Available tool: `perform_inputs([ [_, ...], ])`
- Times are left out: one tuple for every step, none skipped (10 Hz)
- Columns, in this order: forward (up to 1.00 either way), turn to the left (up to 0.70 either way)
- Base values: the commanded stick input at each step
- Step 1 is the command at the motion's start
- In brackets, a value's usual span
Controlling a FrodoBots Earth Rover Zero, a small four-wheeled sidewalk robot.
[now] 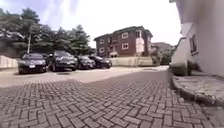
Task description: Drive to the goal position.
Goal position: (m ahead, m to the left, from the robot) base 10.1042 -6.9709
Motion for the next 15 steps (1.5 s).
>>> perform_inputs([
  [0.70,-0.35],
  [0.70,-0.35],
  [0.70,-0.35],
  [0.70,-0.35],
  [0.70,-0.35],
  [0.70,-0.35],
  [0.70,-0.35],
  [0.70,-0.35],
  [0.70,-0.35],
  [0.70,-0.35],
  [0.70,-0.35],
  [0.70,-0.35],
  [0.70,-0.35],
  [0.70,-0.35],
  [0.70,-0.35],
])
